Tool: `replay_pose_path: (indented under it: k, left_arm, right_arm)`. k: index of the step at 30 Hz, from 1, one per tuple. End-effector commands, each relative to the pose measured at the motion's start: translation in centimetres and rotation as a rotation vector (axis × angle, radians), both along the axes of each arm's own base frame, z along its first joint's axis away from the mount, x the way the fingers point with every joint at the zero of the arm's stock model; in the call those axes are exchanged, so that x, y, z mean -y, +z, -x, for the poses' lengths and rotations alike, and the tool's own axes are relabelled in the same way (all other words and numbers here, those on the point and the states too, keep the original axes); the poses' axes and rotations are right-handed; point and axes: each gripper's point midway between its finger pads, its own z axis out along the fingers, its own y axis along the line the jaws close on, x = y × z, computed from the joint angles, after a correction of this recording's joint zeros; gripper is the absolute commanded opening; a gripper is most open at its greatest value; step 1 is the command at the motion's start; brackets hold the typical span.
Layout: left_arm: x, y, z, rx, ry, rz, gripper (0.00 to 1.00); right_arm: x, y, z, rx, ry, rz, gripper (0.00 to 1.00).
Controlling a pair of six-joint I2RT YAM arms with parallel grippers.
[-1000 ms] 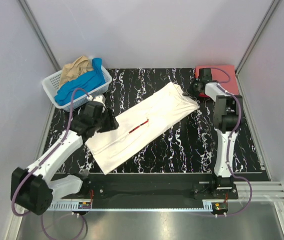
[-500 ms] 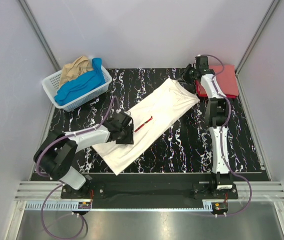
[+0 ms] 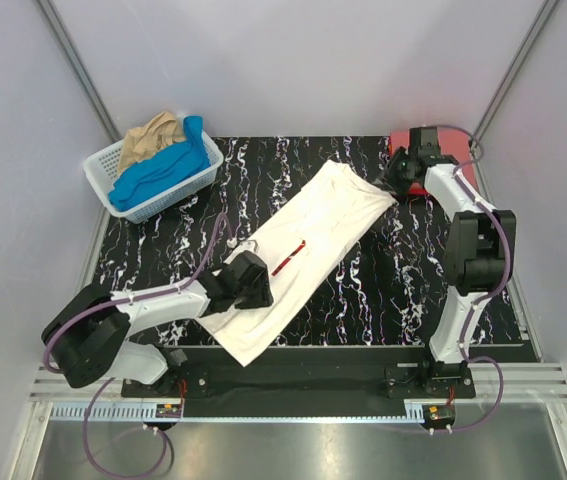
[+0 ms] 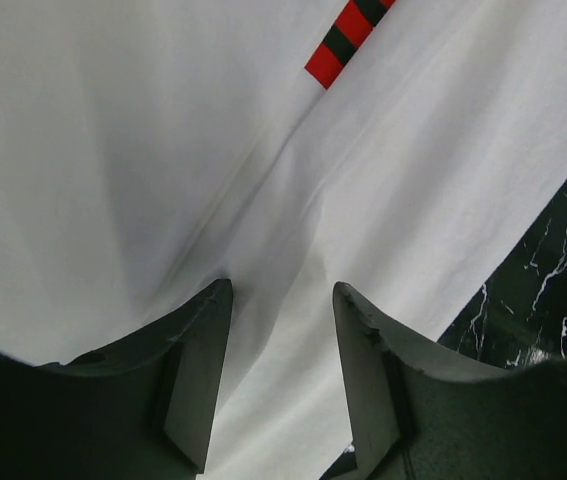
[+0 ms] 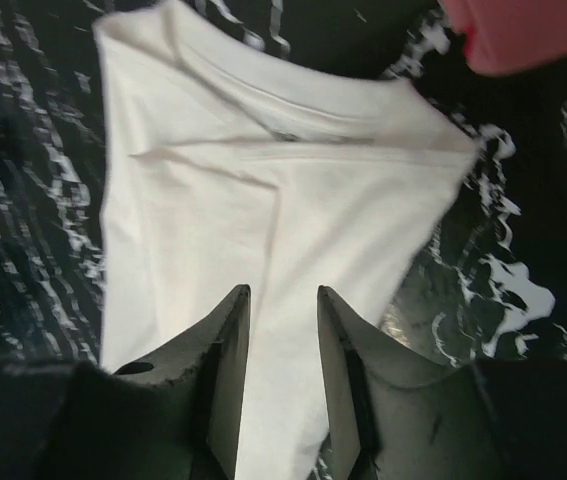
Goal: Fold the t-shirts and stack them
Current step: Fold the tshirt
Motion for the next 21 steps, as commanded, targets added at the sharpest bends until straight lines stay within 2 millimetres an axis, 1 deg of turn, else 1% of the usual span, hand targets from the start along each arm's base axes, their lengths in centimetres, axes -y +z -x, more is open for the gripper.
replay_pose_path:
  k: [1,2,3,4,5,7,8,10,11,13,14,16,18,19,20,21]
  left_arm:
    - [-0.3,0.5,2.5,-0.087,-0.013,0.014,0.52]
    - [-0.1,1.4,2.1,-0.067,-0.014,0.025,0.53]
    - [0.2,2.9,1.6,-0.034,-0.018,0.05,0.54]
    - [0.1,3.6,1.4,-0.018,-0.021,0.044,0.54]
    - [0.7,4.9,0.9,0.008,-0.025,0.065,0.55]
    - [1.0,7.0,0.3,0.06,-0.047,0.088,0.55]
    - [1.2,8.0,0.1,0.086,-0.057,0.105,0.55]
    - [1.3,9.3,-0.4,0.139,-0.091,0.105,0.56]
    - [1.3,10.0,-0.6,0.161,-0.099,0.104,0.56]
    - [1.0,11.4,-1.2,0.203,-0.101,0.087,0.57]
    - [0.9,11.8,-1.3,0.215,-0.101,0.084,0.57]
    - [0.8,12.8,-1.7,0.237,-0.105,0.076,0.58]
    - [0.8,13.1,-1.8,0.244,-0.117,0.064,0.58]
    - [0.8,13.4,-1.9,0.251,-0.123,0.061,0.58]
    - [0.8,13.2,-2.0,0.253,-0.132,0.046,0.57]
    - [0.7,12.9,-2.0,0.26,-0.163,0.021,0.56]
  right_arm:
    - [2.3,-3.1,1.9,-0.014,-0.072,0.083,0.4]
    - [2.4,-2.9,2.0,-0.001,-0.079,0.082,0.4]
    - [2.5,-3.2,1.8,0.008,-0.082,0.079,0.4]
    - [2.6,-3.8,2.0,-0.003,-0.084,0.082,0.4]
    - [2.8,-4.9,1.9,-0.023,-0.093,0.083,0.41]
    - [3.1,-5.7,1.5,-0.032,-0.091,0.084,0.41]
    - [3.3,-6.8,1.4,-0.05,-0.096,0.092,0.41]
    - [3.7,-7.3,1.0,-0.049,-0.103,0.108,0.41]
    - [4.1,-8.1,0.9,-0.056,-0.115,0.126,0.41]
    - [4.3,-8.5,0.5,-0.055,-0.119,0.137,0.4]
    - [4.4,-9.1,0.4,-0.063,-0.12,0.138,0.39]
    - [4.6,-10.3,-0.1,-0.077,-0.123,0.137,0.34]
    - [4.7,-10.8,-0.7,-0.08,-0.123,0.136,0.29]
    - [4.5,-10.4,-1.5,-0.063,-0.117,0.136,0.21]
    - [4.7,-11.1,-1.9,-0.067,-0.119,0.137,0.14]
    - [4.4,-11.1,-2.4,-0.055,-0.11,0.129,0.08]
